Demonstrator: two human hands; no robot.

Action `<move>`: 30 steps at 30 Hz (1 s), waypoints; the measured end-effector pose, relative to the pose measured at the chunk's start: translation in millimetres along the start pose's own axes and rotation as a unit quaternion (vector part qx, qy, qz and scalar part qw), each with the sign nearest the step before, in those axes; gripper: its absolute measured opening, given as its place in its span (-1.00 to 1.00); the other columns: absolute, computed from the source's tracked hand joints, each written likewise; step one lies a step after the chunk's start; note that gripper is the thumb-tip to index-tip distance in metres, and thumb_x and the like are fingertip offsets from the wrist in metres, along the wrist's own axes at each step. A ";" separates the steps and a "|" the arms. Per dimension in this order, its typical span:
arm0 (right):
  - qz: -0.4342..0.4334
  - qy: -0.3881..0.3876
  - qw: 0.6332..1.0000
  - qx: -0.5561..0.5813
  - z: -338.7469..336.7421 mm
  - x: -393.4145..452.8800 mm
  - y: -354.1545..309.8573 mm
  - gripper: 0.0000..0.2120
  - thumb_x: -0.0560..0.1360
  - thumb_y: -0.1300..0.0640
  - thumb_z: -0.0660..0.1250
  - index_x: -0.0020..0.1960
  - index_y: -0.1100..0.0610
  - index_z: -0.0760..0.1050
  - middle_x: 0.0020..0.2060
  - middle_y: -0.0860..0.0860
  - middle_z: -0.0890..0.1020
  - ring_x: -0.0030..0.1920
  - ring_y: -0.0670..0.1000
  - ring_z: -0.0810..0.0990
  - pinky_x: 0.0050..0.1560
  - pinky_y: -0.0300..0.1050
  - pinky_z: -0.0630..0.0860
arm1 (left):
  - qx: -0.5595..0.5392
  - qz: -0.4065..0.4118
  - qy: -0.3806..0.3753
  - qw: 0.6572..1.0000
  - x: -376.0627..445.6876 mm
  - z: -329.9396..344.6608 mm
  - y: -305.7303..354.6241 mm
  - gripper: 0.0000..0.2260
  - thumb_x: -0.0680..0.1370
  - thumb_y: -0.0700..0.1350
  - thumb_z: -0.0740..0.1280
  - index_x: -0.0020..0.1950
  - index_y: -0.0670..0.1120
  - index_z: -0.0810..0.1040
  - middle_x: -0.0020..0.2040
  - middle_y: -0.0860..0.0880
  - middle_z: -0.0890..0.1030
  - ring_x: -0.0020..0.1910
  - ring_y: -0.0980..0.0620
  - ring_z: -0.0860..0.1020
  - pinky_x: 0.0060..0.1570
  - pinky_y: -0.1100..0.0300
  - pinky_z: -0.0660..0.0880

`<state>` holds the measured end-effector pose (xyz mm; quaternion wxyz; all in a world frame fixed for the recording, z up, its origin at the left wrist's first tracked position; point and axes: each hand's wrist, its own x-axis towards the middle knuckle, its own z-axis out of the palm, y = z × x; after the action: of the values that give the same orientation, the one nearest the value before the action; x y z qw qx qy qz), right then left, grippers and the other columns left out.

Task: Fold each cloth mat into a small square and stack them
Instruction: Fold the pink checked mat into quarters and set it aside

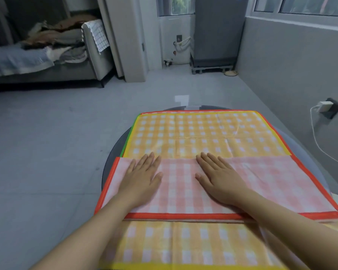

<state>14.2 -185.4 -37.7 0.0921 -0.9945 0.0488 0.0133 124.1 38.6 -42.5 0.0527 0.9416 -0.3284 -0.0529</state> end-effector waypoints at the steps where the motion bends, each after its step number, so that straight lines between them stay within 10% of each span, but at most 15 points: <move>1: 0.000 0.002 1.000 -0.001 -0.1 -0.1 0.1 -0.42 0.59 -0.21 -0.20 0.53 -0.01 -0.18 0.52 -0.10 -0.12 0.50 -0.12 -0.20 0.49 -0.14 -0.26 | 0.004 -0.014 0.003 1.000 -1.9 -0.9 -10.8 -0.47 0.58 0.19 -0.21 0.54 0.10 -0.18 0.54 0.12 -0.21 0.50 0.18 -0.25 0.48 0.07 -0.28; 8: -0.001 0.002 1.000 -0.001 1.0 1.9 -1.3 -0.23 0.40 -0.33 -0.39 0.53 -0.01 -0.18 0.52 -0.09 -0.11 0.51 -0.11 -0.20 0.48 -0.15 -0.27 | -0.023 -0.069 -0.017 0.997 -10.6 -12.5 -44.1 -0.53 0.64 0.11 -0.13 0.54 0.11 -0.13 0.55 0.11 -0.18 0.51 0.16 -0.24 0.45 -0.10 -0.32; 16: -0.083 0.033 0.984 0.156 -8.8 3.0 -42.3 -0.55 0.56 -0.08 0.12 0.41 0.02 0.32 0.28 -0.05 0.50 0.24 0.01 0.37 0.25 -0.14 0.29 | -0.059 -0.068 0.047 0.995 2.3 -40.7 -45.8 -0.53 0.49 0.21 0.28 0.38 0.14 0.36 0.20 0.07 0.35 0.37 0.06 0.23 0.44 -0.10 -0.32; 22: -0.081 -0.015 0.993 0.089 -3.3 -3.2 -55.1 -0.11 0.23 -0.51 -0.08 0.46 -0.11 0.16 0.33 -0.12 0.28 0.31 -0.03 0.20 0.32 -0.09 0.15 | -0.145 -0.109 0.098 0.978 6.5 -49.4 -46.7 -0.50 0.32 0.16 0.50 0.18 0.03 0.49 0.06 0.05 0.31 0.23 0.05 0.29 0.13 0.15 0.36; 30: -0.074 -0.043 0.994 0.067 -6.1 -4.7 -59.6 -0.01 0.13 -0.55 -0.02 0.49 -0.14 0.08 0.37 -0.11 0.19 0.36 -0.02 0.13 0.35 -0.06 0.10 | -0.416 -0.202 0.136 0.876 -6.1 -57.0 -59.9 -0.53 0.42 -0.16 0.47 0.30 -0.03 0.44 0.20 -0.03 0.49 0.16 -0.03 0.50 0.13 0.12 0.45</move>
<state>15.5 -127.8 -20.7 0.1608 -0.9855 -0.0278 0.0455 163.7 92.8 6.3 0.4716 0.8767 -0.0679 -0.0656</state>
